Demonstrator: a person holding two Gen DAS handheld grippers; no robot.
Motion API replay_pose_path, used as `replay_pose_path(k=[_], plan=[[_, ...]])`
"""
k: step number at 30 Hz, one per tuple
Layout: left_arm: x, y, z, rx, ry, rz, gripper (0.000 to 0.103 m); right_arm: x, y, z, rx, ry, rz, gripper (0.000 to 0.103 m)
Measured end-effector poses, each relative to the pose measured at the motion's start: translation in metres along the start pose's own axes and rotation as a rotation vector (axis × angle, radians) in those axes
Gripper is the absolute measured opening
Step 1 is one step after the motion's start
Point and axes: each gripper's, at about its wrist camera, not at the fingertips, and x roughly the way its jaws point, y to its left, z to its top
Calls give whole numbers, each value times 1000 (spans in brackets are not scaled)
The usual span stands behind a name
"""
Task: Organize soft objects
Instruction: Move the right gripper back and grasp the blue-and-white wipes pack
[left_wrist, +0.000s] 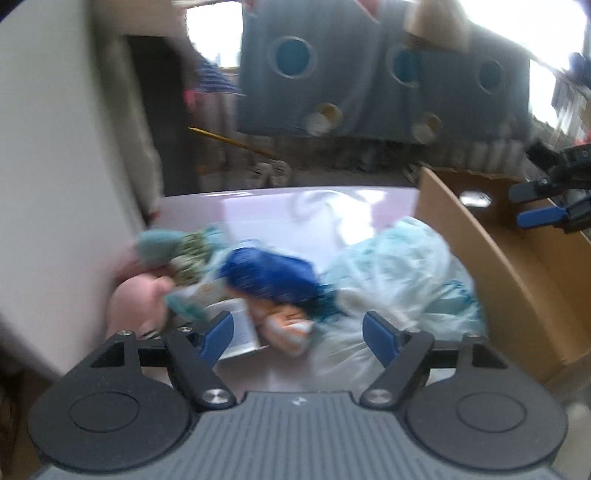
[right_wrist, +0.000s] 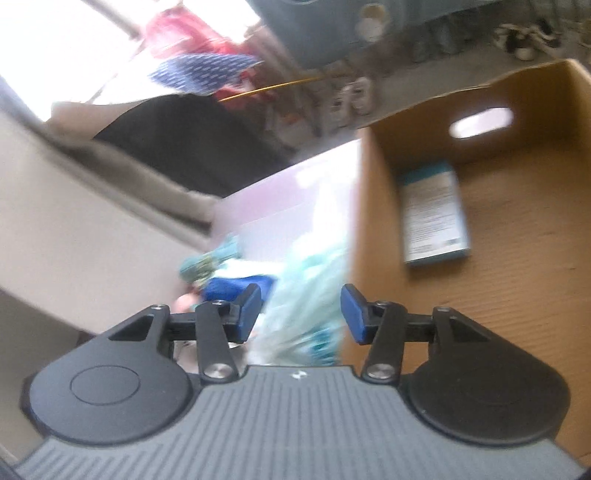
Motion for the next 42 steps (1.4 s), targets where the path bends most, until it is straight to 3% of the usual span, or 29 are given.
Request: replay_pose_path(k=[8, 13, 16, 20, 28, 31, 35, 42], plan=[[-8, 41, -30, -149, -55, -46, 76, 63, 76, -15, -99, 119, 91, 51], [12, 47, -28, -215, -106, -93, 64, 119, 111, -1, -142, 177, 135, 63], [34, 47, -22, -240, -101, -110, 56, 160, 123, 16, -175, 215, 109, 69], [66, 46, -13, -262, -68, -115, 45, 221, 118, 41, -174, 263, 45, 71], [128, 41, -2, -272, 36, -129, 46, 314, 84, 73, -109, 356, 8, 75], [139, 40, 0, -272, 48, -125, 55, 335, 72, 75, -100, 381, 5, 77], [151, 38, 2, -262, 75, -119, 58, 354, 63, 69, -92, 431, 24, 85], [157, 37, 5, -278, 82, -119, 63, 351, 58, 65, -65, 512, 109, 88]])
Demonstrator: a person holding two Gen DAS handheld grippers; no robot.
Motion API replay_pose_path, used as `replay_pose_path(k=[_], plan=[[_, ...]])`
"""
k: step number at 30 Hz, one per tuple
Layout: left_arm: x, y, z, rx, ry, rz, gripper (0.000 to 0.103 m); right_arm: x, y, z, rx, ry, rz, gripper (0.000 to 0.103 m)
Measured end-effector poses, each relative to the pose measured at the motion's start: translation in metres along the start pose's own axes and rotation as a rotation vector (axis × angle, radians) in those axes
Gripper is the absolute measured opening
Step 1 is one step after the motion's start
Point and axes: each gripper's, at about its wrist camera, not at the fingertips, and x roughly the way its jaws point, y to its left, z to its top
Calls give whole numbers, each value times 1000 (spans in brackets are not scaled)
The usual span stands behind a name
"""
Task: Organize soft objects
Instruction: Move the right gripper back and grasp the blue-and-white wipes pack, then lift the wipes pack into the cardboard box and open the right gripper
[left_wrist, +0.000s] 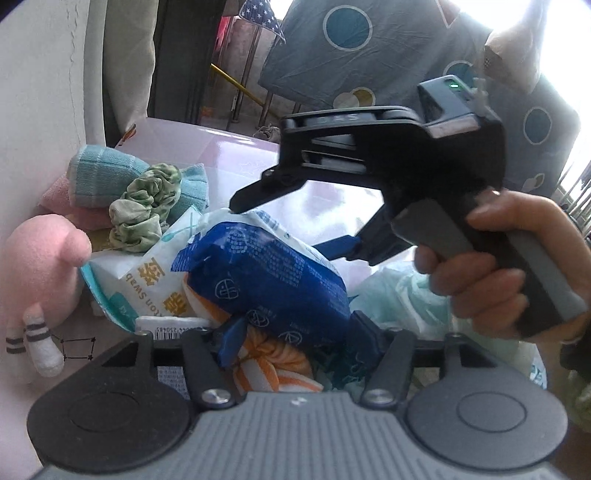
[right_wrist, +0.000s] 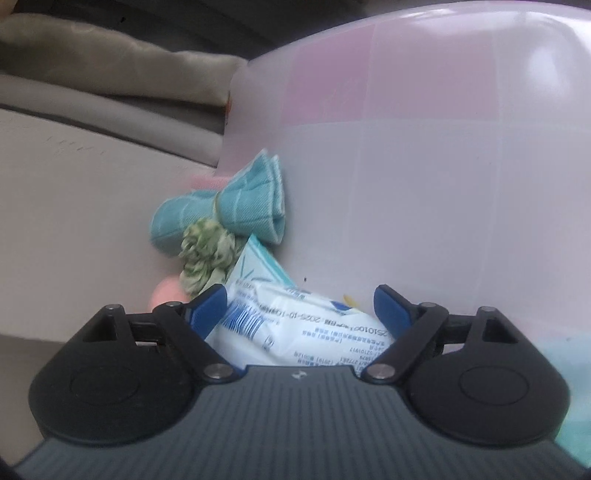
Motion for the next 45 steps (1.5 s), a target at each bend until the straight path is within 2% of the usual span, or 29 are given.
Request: replay_pose_path(k=[8, 11, 13, 16, 24, 32, 40, 45], plan=[[-5, 10, 8, -60, -9, 32, 65, -20, 23, -24, -131, 21, 4, 87], [-10, 8, 10, -61, -17, 48, 65, -31, 29, -32, -157, 0, -9, 76], [-14, 8, 11, -61, -23, 61, 62, -37, 29, -37, -147, -18, -23, 62], [-21, 7, 13, -60, -31, 70, 60, -46, 29, -44, -128, -35, -26, 54], [-59, -9, 15, -23, -79, 67, 59, -76, 52, -70, -144, -117, -33, 52], [-109, -44, 18, 59, -151, 54, 59, -132, 76, -105, -150, -211, -2, 51], [-145, -102, 9, 168, -185, -13, 60, -201, 65, -153, -108, -319, 19, 51], [-148, -149, 0, 258, -175, -74, 60, -248, 35, -188, -40, -398, 21, 51]])
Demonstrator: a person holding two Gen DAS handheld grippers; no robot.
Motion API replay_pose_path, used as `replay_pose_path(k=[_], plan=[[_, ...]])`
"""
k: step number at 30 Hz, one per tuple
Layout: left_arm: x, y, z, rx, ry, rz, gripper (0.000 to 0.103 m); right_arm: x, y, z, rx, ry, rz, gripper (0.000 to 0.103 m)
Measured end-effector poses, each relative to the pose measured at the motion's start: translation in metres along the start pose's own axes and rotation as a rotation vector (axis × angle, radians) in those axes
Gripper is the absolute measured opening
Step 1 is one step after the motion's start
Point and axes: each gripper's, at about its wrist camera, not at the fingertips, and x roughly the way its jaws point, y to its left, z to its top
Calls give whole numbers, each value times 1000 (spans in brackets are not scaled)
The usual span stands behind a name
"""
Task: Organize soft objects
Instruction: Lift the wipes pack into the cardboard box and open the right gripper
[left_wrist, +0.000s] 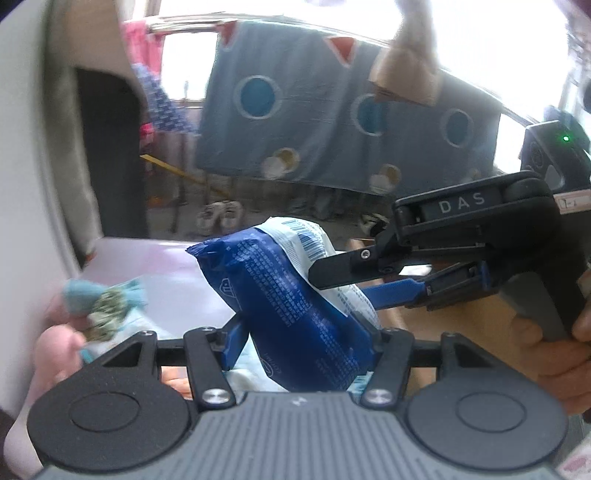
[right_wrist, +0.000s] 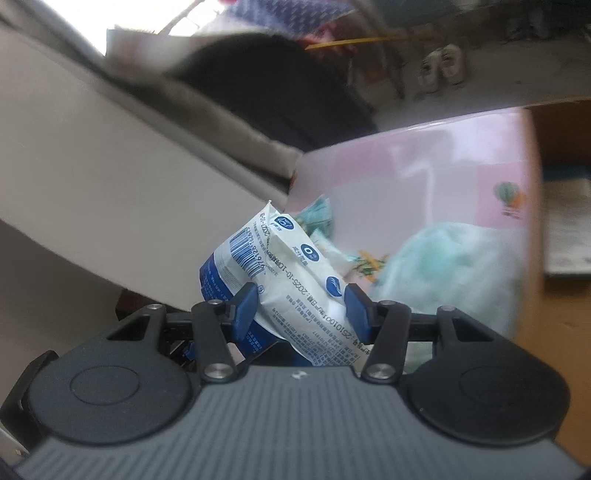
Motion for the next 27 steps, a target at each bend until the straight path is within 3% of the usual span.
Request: replay_pose_path(k=[8, 15, 21, 24, 27], plan=[[30, -73, 1, 122, 70, -124, 60, -79, -70, -29, 138, -109, -31, 51], [79, -125, -1, 215, 181, -191, 60, -114, -146, -51, 286, -186, -60, 51], [109, -140, -11, 303, 242, -133, 64, -84, -209, -56, 406, -157, -103, 53], [106, -131, -15, 276, 247, -144, 64, -59, -240, -59, 477, -102, -135, 52], [96, -116, -11, 231, 242, -180, 64, -54, -244, -61, 468, -103, -177, 51]])
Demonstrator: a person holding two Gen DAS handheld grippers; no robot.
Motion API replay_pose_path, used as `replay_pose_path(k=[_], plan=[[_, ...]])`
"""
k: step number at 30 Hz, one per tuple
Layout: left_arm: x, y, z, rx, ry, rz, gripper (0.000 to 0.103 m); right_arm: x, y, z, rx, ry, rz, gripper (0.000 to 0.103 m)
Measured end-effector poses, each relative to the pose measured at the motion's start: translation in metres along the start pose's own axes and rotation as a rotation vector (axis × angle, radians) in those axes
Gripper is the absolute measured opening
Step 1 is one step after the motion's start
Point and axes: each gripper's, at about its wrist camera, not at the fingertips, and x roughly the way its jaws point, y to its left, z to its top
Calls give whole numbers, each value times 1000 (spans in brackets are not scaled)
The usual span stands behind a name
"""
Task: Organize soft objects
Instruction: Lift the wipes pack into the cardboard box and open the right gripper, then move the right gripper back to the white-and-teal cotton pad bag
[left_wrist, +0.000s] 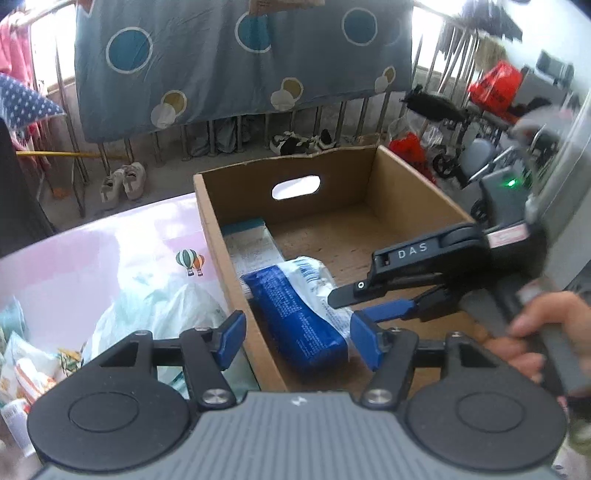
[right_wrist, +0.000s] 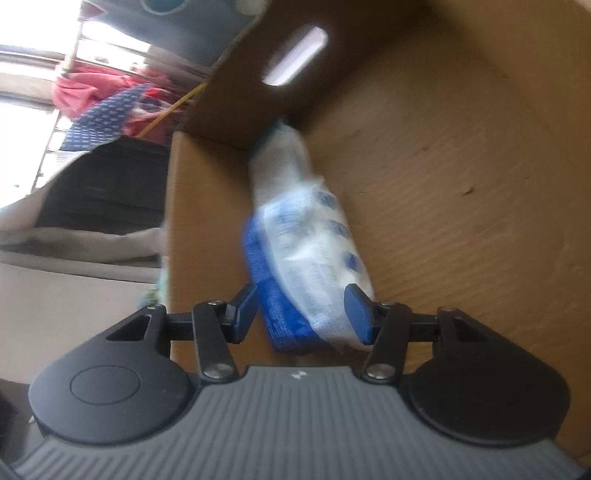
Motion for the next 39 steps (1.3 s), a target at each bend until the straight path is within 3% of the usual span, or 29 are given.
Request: replay_pose_path(k=[7, 10, 13, 21, 33, 39], plan=[[-36, 24, -11, -17, -65, 32, 64, -2, 11, 9, -20, -78, -84, 50], [-49, 38, -25, -28, -73, 59, 64, 10, 11, 9, 8, -65, -129, 49], [-59, 50, -38, -37, -65, 89, 64, 32, 12, 3, 42, -16, -118, 47], [-75, 88, -74, -86, -56, 167, 64, 45, 31, -7, -8, 5, -133, 49], [-93, 107, -116, -171, -59, 204, 64, 29, 36, -12, -57, -11, -137, 52], [-113, 127, -132, -188, -109, 283, 65, 2, 50, -14, -61, -82, -180, 63]])
